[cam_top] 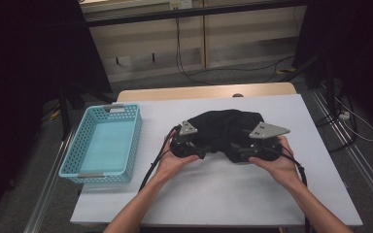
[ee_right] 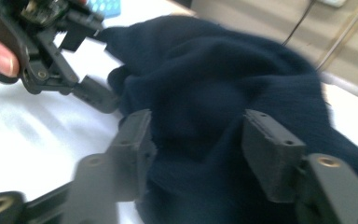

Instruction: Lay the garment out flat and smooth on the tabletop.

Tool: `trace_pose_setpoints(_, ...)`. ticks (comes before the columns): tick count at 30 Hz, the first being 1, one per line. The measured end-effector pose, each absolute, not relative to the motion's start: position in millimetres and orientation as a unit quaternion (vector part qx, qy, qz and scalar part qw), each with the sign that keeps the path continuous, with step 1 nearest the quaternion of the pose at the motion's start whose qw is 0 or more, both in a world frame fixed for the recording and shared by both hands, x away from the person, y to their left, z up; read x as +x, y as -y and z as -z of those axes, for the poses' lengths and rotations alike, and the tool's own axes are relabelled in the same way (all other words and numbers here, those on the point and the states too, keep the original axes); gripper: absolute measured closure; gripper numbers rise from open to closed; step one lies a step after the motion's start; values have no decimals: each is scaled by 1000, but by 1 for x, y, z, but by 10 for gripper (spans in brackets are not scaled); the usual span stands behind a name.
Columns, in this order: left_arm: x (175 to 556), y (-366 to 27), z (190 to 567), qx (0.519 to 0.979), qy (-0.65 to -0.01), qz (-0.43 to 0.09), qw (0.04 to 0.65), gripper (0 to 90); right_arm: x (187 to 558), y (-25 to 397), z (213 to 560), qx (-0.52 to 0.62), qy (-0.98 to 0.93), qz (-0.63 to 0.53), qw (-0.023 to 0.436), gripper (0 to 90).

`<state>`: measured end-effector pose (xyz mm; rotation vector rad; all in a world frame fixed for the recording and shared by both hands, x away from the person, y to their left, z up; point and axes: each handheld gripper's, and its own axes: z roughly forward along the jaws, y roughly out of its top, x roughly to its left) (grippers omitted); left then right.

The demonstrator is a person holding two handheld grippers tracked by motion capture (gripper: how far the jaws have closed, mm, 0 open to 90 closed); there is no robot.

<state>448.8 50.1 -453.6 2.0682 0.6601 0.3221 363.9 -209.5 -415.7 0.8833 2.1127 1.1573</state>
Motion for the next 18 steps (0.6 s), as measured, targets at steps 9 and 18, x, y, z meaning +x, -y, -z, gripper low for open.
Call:
trace_pose_setpoints(9,454,-52,458,841,-273,-132,448,126,394,184,443,327,-807,-379,313,210)
trace_pose_setpoints(18,448,-48,462,864,-258,-138,409,62,413,196,430,365,-779,-384,334,763)
